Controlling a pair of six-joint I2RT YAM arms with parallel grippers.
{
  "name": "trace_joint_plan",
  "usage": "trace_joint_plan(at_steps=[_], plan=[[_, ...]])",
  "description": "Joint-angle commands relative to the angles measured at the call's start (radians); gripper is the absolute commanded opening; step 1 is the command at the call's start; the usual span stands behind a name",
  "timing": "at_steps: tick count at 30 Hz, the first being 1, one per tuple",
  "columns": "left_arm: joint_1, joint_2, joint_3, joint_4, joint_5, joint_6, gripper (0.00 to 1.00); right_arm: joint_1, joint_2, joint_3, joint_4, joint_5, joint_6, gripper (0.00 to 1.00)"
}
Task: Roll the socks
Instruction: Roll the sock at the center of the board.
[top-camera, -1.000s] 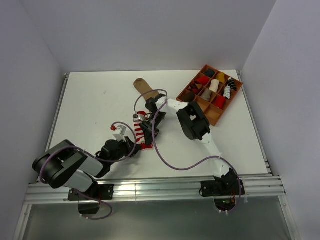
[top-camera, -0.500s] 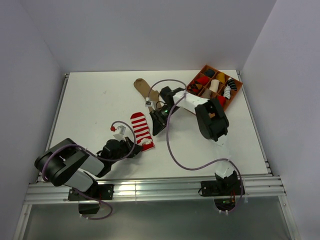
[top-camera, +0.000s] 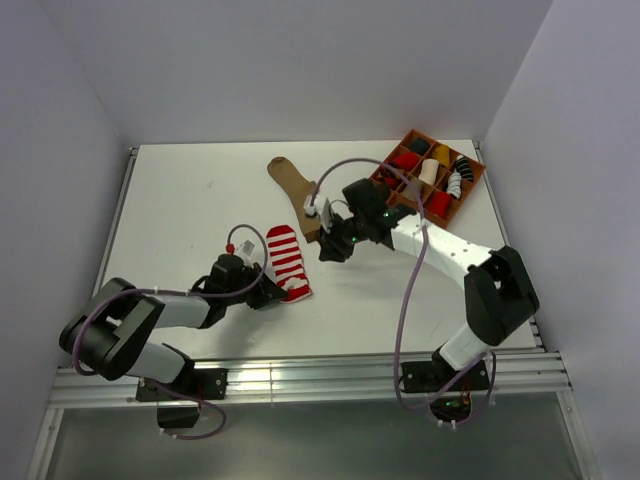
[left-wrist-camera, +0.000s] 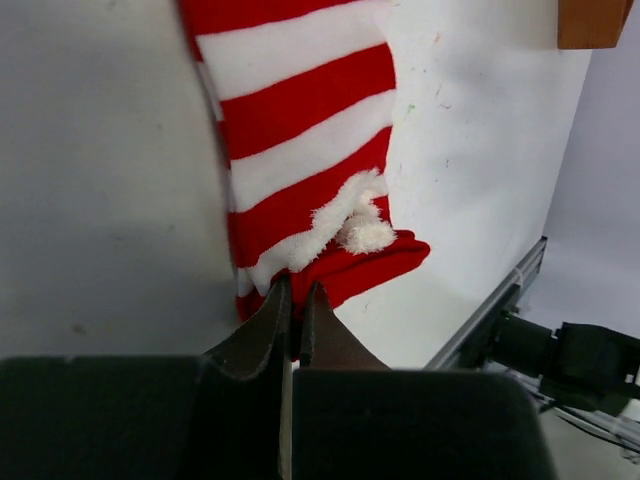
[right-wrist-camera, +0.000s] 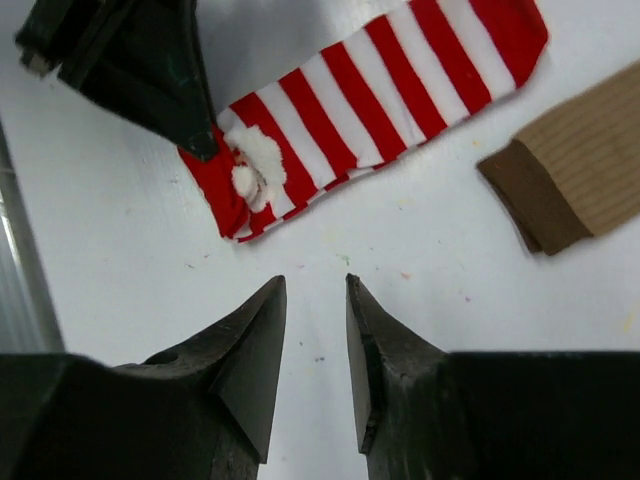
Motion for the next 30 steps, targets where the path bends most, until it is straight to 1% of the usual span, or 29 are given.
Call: trace_joint_plan(at_steps=[1, 3, 4, 11, 12, 14, 16, 18, 21, 30], plan=[[0.07, 0.014, 0.027, -0.308, 0.115, 0.009, 0.0, 0.107, -0.096, -0.118, 0.181, 0.135, -0.154, 0.39], [0.081, 0.005, 0.059, -0.371, 0.121, 0.018, 0.0, 0.17, -0.133, -0.212, 0.266, 0.215, -0.189, 0.4], [0.09, 0.002, 0.067, -0.413, 0.132, 0.02, 0.0, 0.229, -0.159, -0.268, 0.296, 0.236, -0.215, 0.41], [0.129, 0.062, 0.124, -0.534, 0.228, 0.073, 0.0, 0.433, -0.191, -0.458, 0.539, 0.393, -0.324, 0.43], [0.132, 0.068, 0.125, -0.54, 0.251, 0.077, 0.0, 0.45, -0.19, -0.476, 0.59, 0.405, -0.335, 0.44], [0.142, 0.091, 0.125, -0.54, 0.273, 0.086, 0.0, 0.478, -0.187, -0.515, 0.633, 0.437, -0.361, 0.47], [0.152, 0.106, 0.132, -0.583, 0.3, 0.11, 0.0, 0.518, -0.177, -0.538, 0.701, 0.46, -0.378, 0.47], [0.158, 0.106, 0.141, -0.623, 0.297, 0.138, 0.0, 0.558, -0.165, -0.575, 0.777, 0.505, -0.403, 0.47], [0.162, 0.109, 0.148, -0.64, 0.304, 0.144, 0.0, 0.596, -0.154, -0.615, 0.865, 0.552, -0.429, 0.47], [0.164, 0.125, 0.159, -0.646, 0.317, 0.155, 0.0, 0.658, -0.087, -0.62, 0.896, 0.577, -0.472, 0.47]])
